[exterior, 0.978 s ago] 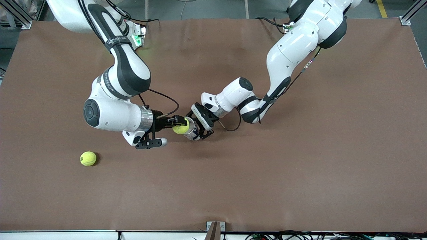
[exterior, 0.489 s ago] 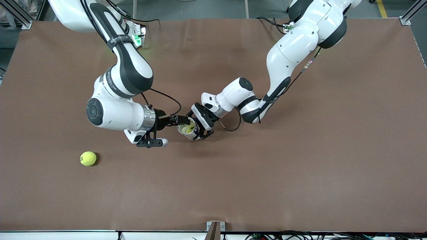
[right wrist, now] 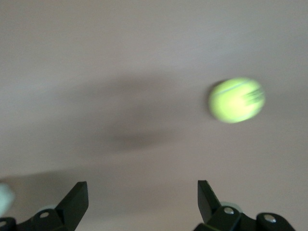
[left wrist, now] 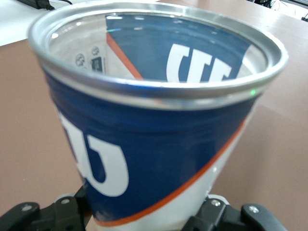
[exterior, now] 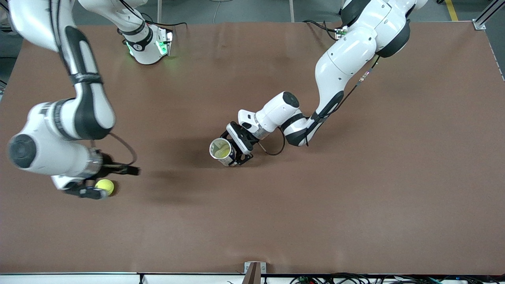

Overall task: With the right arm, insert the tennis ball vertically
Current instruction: 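Move the right gripper to the second tennis ball on the table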

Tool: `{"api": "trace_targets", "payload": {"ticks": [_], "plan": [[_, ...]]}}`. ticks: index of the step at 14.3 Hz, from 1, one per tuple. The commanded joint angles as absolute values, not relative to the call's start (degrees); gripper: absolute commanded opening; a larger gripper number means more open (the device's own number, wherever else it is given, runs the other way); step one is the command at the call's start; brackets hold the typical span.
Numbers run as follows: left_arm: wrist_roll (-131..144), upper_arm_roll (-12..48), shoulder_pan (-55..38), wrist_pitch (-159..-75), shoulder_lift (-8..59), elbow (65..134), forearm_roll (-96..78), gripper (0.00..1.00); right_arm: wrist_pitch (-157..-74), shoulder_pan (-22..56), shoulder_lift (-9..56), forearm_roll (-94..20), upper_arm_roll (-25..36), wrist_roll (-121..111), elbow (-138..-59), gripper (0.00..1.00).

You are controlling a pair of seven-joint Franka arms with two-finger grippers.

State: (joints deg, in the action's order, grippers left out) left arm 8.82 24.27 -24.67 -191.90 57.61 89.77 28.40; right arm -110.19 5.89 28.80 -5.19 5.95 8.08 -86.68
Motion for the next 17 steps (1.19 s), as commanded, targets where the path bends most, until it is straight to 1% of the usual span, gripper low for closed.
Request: {"api": "trace_targets", "payload": {"ticks": [1,2,5,9,11,15,16,17], "plan": [[8.35,23.55,-25.58,-192.48,58.45,88.68,28.12,0.78,-115.30,1.95,33.20,-0.70,5.01,2.23,-86.66,1.00],[8.35,23.55,-25.58,-192.48,58.45,88.68,28.12,0.78,-116.70,0.80,35.31,-0.79,5.01,-2.24,-86.49,1.00],[8.35,23.55,-25.58,-192.48,58.45,88.68,28.12,0.78,-124.35,-0.26,39.71,-0.70,5.01,-8.16,-86.75,1.00],[8.35,23.55,-25.49,-192.48,58.53,88.59,28.12,0.78,-125.15,-1.41,41.22,-0.70,4.92,-10.37,-86.57,1.00],[8.35,23.55,-25.49,-192.48,58.54,88.59,28.12,0.78,-127.08,-1.49,41.83,-0.18,4.92,-10.81,-86.75,1.00],[8.44,23.55,-25.58,-192.48,58.54,88.59,28.12,0.78,-127.44,-2.37,43.33,-0.62,4.92,-12.74,-86.92,1.00],[8.35,23.55,-25.58,-192.48,58.54,88.59,28.12,0.78,-127.44,-2.37,43.50,-0.62,4.92,-12.74,-86.92,0.98],[8.35,23.55,-25.58,-192.48,58.54,88.59,28.12,0.78,-127.35,-2.37,43.51,-0.62,4.92,-12.74,-86.92,0.89]]}}
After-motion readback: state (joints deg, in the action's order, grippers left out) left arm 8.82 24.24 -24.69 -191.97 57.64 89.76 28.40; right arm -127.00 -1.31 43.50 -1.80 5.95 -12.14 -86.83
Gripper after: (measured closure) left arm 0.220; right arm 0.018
